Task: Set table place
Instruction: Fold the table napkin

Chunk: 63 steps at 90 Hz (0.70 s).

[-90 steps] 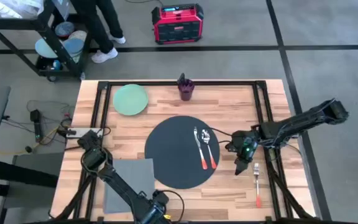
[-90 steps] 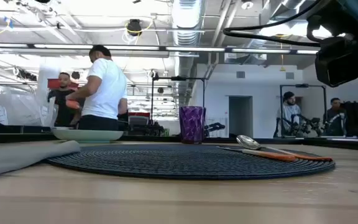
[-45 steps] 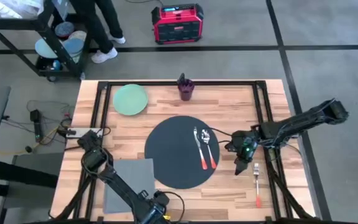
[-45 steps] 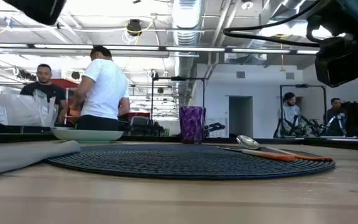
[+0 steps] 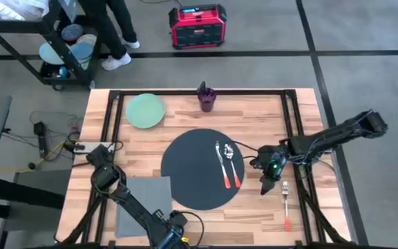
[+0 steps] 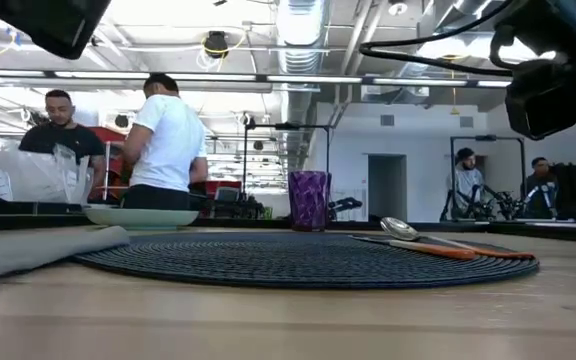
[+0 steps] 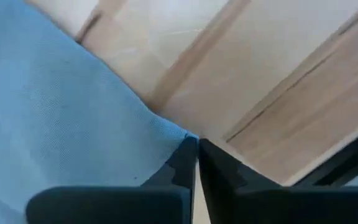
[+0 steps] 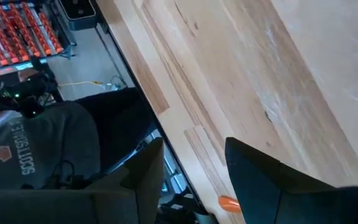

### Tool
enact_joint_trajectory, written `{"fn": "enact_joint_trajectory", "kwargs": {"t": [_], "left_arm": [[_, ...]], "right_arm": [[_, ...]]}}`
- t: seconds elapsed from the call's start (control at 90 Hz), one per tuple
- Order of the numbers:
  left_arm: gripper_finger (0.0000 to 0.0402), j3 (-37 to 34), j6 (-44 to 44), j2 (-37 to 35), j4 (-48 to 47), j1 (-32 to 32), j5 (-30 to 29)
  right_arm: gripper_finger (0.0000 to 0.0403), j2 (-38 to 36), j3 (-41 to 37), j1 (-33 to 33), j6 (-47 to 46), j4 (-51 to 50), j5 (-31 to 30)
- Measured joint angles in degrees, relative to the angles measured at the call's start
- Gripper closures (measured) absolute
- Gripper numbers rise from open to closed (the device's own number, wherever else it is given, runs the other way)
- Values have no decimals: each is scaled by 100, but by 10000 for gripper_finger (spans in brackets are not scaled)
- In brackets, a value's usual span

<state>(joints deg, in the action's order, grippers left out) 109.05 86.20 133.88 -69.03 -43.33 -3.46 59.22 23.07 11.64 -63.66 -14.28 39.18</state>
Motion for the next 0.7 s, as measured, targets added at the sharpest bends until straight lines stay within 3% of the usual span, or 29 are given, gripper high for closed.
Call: {"fn": "enact_joint_trajectory", "kwargs": {"t": [0.389,0.7], "left_arm": [[401,1416,327,45,-2108,24,-775],[401,1529,1647,-31,-2120,-268,-812]], "right_arm": [[243,0,0,2,2,-5,-7],[243,0,0,86,-168,-7,-25]]}}
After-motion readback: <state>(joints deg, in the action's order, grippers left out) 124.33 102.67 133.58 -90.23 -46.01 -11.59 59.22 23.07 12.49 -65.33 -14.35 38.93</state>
